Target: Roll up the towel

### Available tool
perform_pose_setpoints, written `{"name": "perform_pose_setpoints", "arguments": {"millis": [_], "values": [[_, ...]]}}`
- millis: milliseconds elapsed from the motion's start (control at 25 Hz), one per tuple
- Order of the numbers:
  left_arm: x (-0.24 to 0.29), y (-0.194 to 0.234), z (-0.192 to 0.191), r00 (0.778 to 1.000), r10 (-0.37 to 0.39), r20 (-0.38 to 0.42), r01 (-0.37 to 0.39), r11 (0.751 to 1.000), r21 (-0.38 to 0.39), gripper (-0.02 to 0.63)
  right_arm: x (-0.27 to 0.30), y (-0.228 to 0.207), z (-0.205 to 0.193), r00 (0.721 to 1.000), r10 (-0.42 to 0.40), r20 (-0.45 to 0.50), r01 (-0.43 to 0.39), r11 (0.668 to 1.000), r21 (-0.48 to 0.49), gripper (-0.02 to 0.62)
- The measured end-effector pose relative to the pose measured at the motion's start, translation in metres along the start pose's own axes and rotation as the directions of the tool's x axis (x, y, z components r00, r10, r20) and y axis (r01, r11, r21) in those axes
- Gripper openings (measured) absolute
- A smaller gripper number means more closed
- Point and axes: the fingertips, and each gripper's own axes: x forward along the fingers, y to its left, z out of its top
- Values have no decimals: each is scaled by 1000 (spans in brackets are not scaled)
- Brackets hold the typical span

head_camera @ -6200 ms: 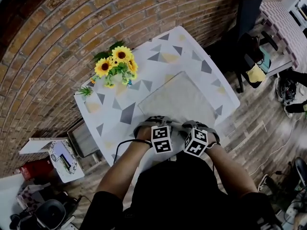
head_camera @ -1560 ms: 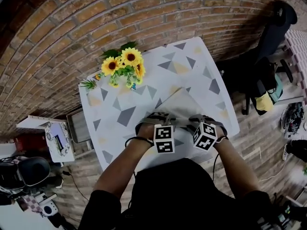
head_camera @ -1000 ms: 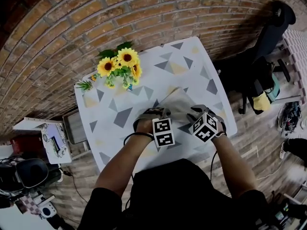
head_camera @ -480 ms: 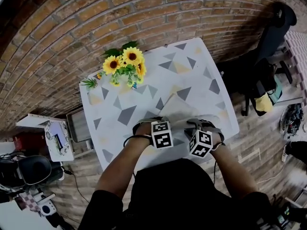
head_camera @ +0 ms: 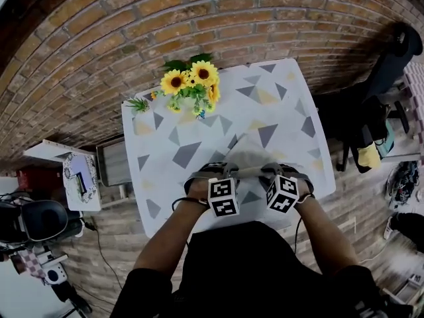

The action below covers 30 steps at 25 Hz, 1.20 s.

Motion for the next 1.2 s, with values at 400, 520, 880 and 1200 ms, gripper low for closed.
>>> {"name": "perform_pose_setpoints", "arguments": {"millis": [400, 520, 880, 1200], "values": [[6, 9, 18, 995, 93, 47, -96, 993, 67, 159, 4, -42, 9, 1000, 26, -13, -24, 992, 123, 117], [12, 17, 14, 995, 90, 32, -92, 994, 52, 158, 8, -54, 13, 1000, 6, -22, -4, 992, 122, 117], [21, 41, 6, 998, 51, 26, -50, 999, -17, 147, -8, -52, 33, 998, -22, 53, 17, 995, 100, 140], [17, 63, 1, 994, 106, 12, -106, 994, -25, 149, 7, -39, 25, 1000, -31, 5, 31, 1000, -3, 166]]}}
